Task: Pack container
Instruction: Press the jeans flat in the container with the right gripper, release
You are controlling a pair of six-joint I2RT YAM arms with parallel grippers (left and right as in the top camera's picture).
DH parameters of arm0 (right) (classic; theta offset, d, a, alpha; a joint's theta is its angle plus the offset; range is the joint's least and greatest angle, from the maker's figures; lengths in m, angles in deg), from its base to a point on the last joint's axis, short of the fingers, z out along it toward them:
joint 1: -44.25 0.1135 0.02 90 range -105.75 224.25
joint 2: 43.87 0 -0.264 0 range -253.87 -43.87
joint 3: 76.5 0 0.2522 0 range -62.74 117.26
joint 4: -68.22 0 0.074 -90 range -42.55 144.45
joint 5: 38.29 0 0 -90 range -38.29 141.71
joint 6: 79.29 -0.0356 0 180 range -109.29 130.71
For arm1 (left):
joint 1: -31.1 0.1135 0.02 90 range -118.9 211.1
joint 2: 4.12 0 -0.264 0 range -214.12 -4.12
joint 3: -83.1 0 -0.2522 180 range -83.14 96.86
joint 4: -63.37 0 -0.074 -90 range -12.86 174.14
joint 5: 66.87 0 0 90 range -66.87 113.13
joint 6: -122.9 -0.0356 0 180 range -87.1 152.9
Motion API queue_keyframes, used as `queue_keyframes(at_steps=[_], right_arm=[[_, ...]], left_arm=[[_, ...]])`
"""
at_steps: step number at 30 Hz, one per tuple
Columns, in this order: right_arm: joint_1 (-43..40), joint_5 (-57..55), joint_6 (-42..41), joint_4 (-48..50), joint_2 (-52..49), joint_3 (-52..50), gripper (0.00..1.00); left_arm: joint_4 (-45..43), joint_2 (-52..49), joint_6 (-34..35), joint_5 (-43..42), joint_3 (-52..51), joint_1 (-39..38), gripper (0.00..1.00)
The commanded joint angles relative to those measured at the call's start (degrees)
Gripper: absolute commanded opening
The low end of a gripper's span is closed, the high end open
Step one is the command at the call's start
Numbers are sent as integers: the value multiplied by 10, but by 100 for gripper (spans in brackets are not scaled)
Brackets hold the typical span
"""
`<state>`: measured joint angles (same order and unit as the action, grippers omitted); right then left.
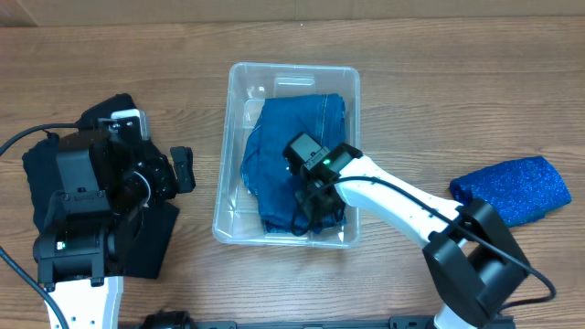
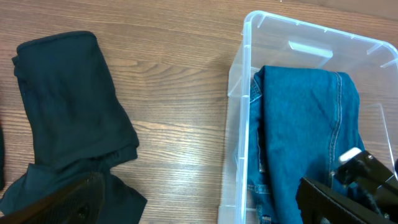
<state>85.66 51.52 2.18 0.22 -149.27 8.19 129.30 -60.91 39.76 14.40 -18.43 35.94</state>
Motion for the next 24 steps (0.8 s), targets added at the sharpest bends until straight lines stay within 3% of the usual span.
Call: queue_keyframes(at_steps=[1,8,15,20,24], right_arm=[[-33,-159,-4,10,-7,-12,14],[-34,-161,15,-28,-7,76,13],[8,-161,-13,-120,-3,245,13],[14,-169,-90,-199,0,387,14],[-32,-204,-203,-253,15,473,15]], left_arm=[[-2,2,-11,4,14,-4,100],[0,2,-11,4,14,-4,100],[1,2,-11,4,14,-4,100],[1,2,-11,4,14,-4,100],[1,2,-11,4,14,-4,100]])
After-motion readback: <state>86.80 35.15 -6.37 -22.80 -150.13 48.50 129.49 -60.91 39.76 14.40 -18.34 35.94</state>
